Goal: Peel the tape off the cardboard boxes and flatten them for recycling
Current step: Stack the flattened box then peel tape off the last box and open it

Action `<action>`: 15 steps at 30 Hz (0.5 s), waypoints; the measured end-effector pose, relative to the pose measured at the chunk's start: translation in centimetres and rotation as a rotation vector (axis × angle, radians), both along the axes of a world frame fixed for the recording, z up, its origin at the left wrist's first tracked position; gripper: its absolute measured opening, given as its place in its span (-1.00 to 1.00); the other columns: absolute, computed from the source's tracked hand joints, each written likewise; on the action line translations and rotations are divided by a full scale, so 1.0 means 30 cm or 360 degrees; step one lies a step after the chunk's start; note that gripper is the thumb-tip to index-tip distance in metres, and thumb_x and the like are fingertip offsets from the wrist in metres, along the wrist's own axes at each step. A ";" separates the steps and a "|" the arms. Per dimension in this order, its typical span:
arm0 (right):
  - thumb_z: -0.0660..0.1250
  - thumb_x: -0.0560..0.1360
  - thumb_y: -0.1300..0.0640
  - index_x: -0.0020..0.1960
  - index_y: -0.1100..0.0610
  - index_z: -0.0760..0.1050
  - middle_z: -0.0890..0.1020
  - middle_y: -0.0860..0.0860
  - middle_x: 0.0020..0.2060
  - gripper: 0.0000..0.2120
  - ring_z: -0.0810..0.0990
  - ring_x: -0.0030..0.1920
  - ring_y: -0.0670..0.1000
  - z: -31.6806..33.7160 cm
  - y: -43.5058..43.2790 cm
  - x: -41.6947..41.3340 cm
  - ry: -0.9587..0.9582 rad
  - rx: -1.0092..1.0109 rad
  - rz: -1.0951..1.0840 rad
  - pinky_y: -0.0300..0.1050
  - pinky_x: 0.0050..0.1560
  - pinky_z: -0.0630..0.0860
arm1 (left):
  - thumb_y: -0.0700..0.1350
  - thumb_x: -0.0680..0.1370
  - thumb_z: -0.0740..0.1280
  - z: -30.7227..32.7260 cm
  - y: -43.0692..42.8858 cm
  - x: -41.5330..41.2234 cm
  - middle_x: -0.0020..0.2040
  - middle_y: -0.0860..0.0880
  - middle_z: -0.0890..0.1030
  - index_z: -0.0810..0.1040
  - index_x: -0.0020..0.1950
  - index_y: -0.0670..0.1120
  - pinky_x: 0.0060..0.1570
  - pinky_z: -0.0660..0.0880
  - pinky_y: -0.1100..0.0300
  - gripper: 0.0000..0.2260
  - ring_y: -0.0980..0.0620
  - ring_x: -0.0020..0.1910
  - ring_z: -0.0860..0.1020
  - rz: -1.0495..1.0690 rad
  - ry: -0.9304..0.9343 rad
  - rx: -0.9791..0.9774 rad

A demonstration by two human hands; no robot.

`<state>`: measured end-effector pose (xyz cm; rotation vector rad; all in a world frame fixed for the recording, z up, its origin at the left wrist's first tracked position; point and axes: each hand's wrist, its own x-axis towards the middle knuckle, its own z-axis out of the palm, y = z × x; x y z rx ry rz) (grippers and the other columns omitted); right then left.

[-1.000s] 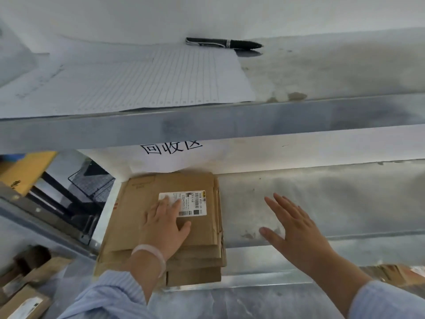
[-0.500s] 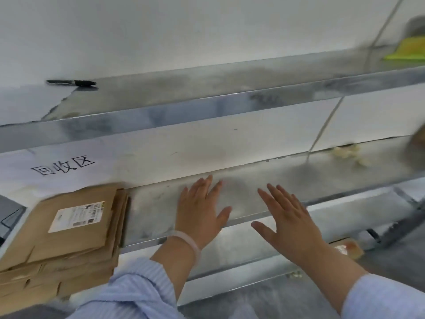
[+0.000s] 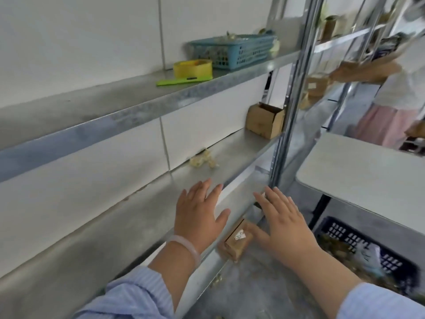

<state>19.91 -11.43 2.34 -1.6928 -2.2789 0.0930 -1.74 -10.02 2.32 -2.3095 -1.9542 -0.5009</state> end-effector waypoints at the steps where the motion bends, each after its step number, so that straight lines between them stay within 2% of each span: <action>1: 0.01 0.55 -0.36 0.57 -0.14 -0.17 -0.16 -0.09 0.57 -0.29 -0.29 0.54 -0.08 -0.004 0.035 0.033 -0.0012 -0.0009 -0.0026 -0.10 0.46 -0.37 | 0.28 0.54 0.11 -0.010 0.055 0.037 0.52 0.00 0.27 0.26 0.50 0.11 0.42 0.20 -0.12 -0.44 -0.04 0.48 0.23 -0.0036 -0.0011 0.0004; 4: 0.00 0.55 -0.35 0.56 -0.15 -0.20 -0.18 -0.09 0.57 -0.30 -0.31 0.53 -0.08 -0.012 0.172 0.113 -0.0037 -0.0024 -0.0096 -0.09 0.46 -0.37 | 0.28 0.53 0.10 -0.027 0.232 0.134 0.51 0.00 0.28 0.26 0.50 0.12 0.40 0.24 -0.13 -0.44 -0.05 0.48 0.24 -0.0123 -0.0071 0.0032; 7: 0.00 0.54 -0.35 0.56 -0.14 -0.21 -0.17 -0.10 0.57 -0.28 -0.28 0.54 -0.07 -0.022 0.337 0.177 -0.0054 -0.0028 -0.0161 -0.06 0.50 -0.31 | 0.30 0.53 0.05 -0.037 0.419 0.203 0.54 0.02 0.21 0.20 0.52 0.15 0.45 0.17 -0.11 -0.42 -0.03 0.51 0.17 -0.0170 -0.0110 -0.0005; 11: -0.11 0.46 -0.41 0.57 -0.15 -0.18 -0.13 -0.11 0.57 -0.24 -0.25 0.55 -0.07 -0.027 0.563 0.245 -0.0024 -0.0060 -0.0205 -0.05 0.51 -0.25 | 0.34 0.51 -0.05 -0.045 0.656 0.250 0.57 0.06 0.08 0.08 0.54 0.19 0.48 0.07 -0.07 -0.39 0.01 0.54 0.05 -0.0233 -0.0123 -0.0079; 15: -0.11 0.43 -0.40 0.55 -0.19 -0.16 -0.08 -0.12 0.57 -0.25 -0.20 0.55 -0.08 -0.050 0.767 0.320 0.0049 -0.0050 -0.0335 -0.04 0.53 -0.16 | 0.32 0.54 -0.01 0.001 0.911 0.303 0.57 0.04 0.09 0.07 0.55 0.17 0.47 0.10 -0.05 -0.41 0.01 0.53 0.06 -0.0266 -0.0110 -0.0059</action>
